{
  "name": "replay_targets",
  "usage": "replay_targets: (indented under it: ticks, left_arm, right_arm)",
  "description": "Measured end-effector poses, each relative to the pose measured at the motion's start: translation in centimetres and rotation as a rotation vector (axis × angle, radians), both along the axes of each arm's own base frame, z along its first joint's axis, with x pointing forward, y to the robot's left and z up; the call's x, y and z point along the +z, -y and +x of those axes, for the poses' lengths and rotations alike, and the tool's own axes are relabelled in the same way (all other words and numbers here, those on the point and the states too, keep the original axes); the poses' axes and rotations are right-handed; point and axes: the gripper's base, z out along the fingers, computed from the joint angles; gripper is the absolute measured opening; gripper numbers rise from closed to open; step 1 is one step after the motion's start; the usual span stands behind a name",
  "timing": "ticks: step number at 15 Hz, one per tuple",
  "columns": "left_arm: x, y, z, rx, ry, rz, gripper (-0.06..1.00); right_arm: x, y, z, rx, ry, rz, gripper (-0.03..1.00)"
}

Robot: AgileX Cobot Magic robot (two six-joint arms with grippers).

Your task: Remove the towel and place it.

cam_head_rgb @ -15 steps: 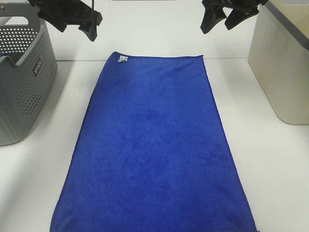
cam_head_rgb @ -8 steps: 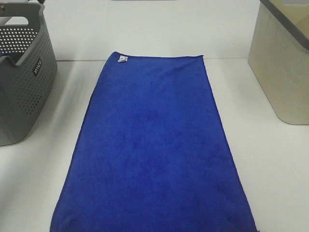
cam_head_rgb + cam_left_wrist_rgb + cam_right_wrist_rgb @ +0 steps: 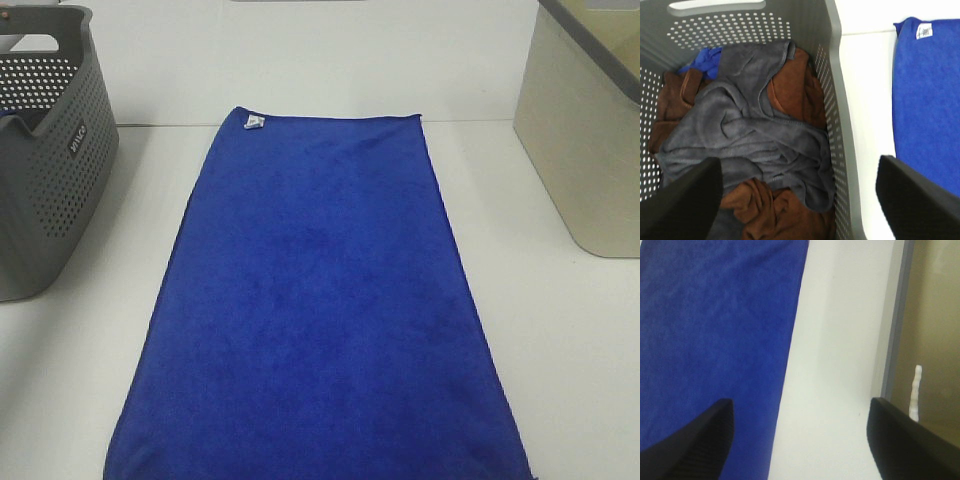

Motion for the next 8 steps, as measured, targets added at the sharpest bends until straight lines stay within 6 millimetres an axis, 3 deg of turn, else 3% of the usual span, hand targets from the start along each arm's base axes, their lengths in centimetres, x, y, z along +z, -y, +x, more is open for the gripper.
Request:
replay_targets:
  ticks: [3, 8]
  left_arm:
    - [1.6, 0.2, -6.6, -0.008, -0.038, 0.013, 0.79]
    - [3.6, 0.2, -21.8, 0.008, 0.058, 0.111, 0.79]
  right_arm:
    - [0.4, 0.1, -7.7, 0.000, -0.037, 0.000, 0.73]
    - [1.2, 0.2, -21.9, -0.014, 0.092, 0.012, 0.73]
